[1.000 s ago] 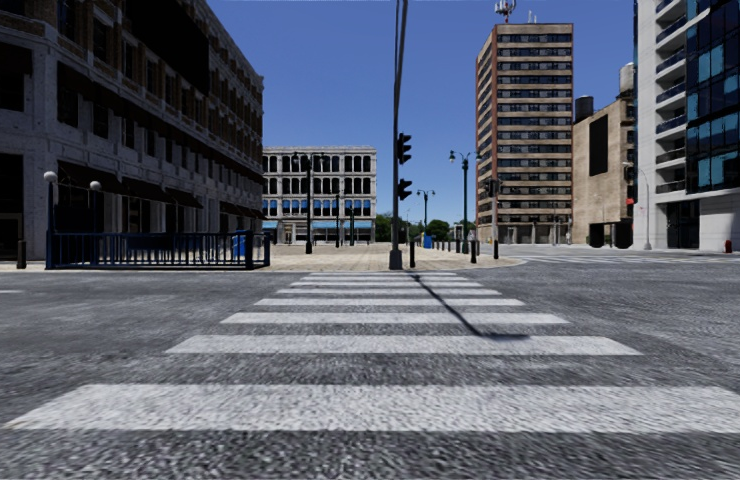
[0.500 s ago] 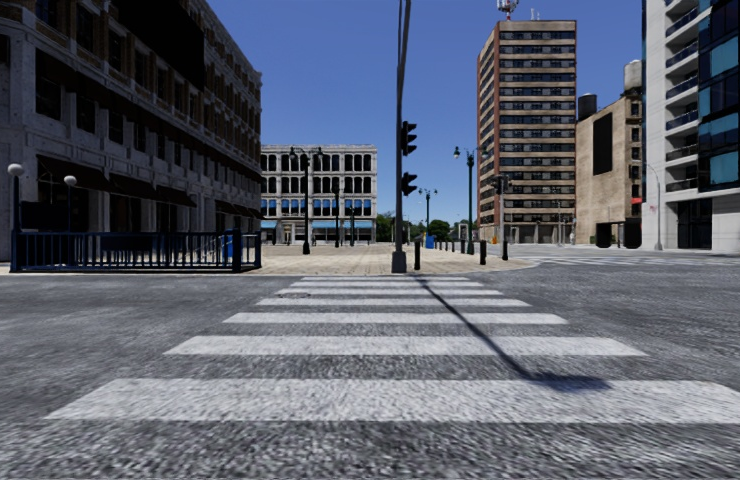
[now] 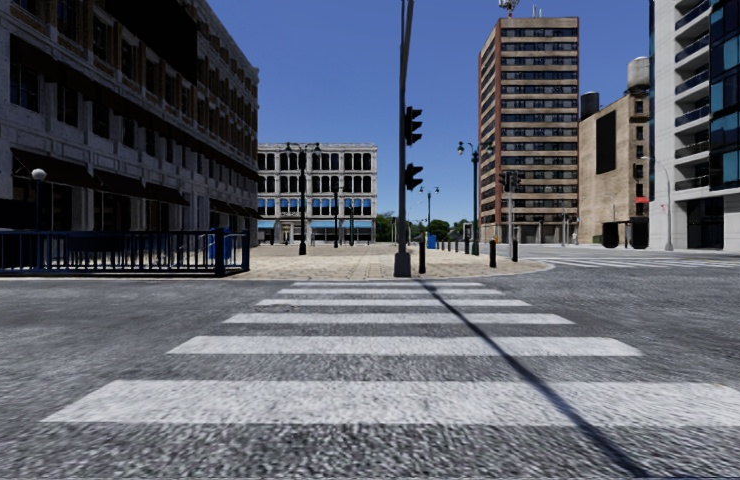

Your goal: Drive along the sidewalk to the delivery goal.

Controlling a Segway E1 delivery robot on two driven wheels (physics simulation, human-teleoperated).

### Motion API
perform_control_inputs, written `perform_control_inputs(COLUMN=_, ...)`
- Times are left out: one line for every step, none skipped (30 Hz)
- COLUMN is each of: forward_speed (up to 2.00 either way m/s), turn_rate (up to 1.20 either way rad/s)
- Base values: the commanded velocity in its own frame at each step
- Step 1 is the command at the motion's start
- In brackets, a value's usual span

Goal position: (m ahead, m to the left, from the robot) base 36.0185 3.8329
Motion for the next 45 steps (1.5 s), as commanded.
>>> perform_control_inputs(forward_speed=2.0, turn_rate=0.0)
perform_control_inputs(forward_speed=2.0, turn_rate=0.0)
perform_control_inputs(forward_speed=2.0, turn_rate=0.0)
perform_control_inputs(forward_speed=2.0, turn_rate=0.0)
perform_control_inputs(forward_speed=2.0, turn_rate=0.0)
perform_control_inputs(forward_speed=2.0, turn_rate=0.0)
perform_control_inputs(forward_speed=2.0, turn_rate=0.0)
perform_control_inputs(forward_speed=2.0, turn_rate=0.0)
perform_control_inputs(forward_speed=2.0, turn_rate=0.0)
perform_control_inputs(forward_speed=2.0, turn_rate=0.0)
perform_control_inputs(forward_speed=2.0, turn_rate=0.0)
perform_control_inputs(forward_speed=2.0, turn_rate=0.0)
perform_control_inputs(forward_speed=2.0, turn_rate=0.0)
perform_control_inputs(forward_speed=2.0, turn_rate=0.0)
perform_control_inputs(forward_speed=2.0, turn_rate=0.0)
perform_control_inputs(forward_speed=2.0, turn_rate=0.0)
perform_control_inputs(forward_speed=2.0, turn_rate=0.0)
perform_control_inputs(forward_speed=2.0, turn_rate=0.0)
perform_control_inputs(forward_speed=2.0, turn_rate=0.0)
perform_control_inputs(forward_speed=2.0, turn_rate=0.0)
perform_control_inputs(forward_speed=2.0, turn_rate=0.0)
perform_control_inputs(forward_speed=2.0, turn_rate=0.0)
perform_control_inputs(forward_speed=2.0, turn_rate=0.0)
perform_control_inputs(forward_speed=2.0, turn_rate=0.0)
perform_control_inputs(forward_speed=2.0, turn_rate=0.0)
perform_control_inputs(forward_speed=2.0, turn_rate=0.04)
perform_control_inputs(forward_speed=2.0, turn_rate=0.12)
perform_control_inputs(forward_speed=2.0, turn_rate=0.15)
perform_control_inputs(forward_speed=2.0, turn_rate=0.15)
perform_control_inputs(forward_speed=2.0, turn_rate=0.15)
perform_control_inputs(forward_speed=2.0, turn_rate=0.15)
perform_control_inputs(forward_speed=2.0, turn_rate=0.15)
perform_control_inputs(forward_speed=2.0, turn_rate=0.15)
perform_control_inputs(forward_speed=2.0, turn_rate=0.15)
perform_control_inputs(forward_speed=2.0, turn_rate=0.16)
perform_control_inputs(forward_speed=2.0, turn_rate=0.16)
perform_control_inputs(forward_speed=2.0, turn_rate=0.16)
perform_control_inputs(forward_speed=2.0, turn_rate=0.16)
perform_control_inputs(forward_speed=2.0, turn_rate=0.16)
perform_control_inputs(forward_speed=2.0, turn_rate=0.16)
perform_control_inputs(forward_speed=2.0, turn_rate=0.16)
perform_control_inputs(forward_speed=2.0, turn_rate=0.16)
perform_control_inputs(forward_speed=2.0, turn_rate=0.16)
perform_control_inputs(forward_speed=2.0, turn_rate=0.16)
perform_control_inputs(forward_speed=2.0, turn_rate=0.16)
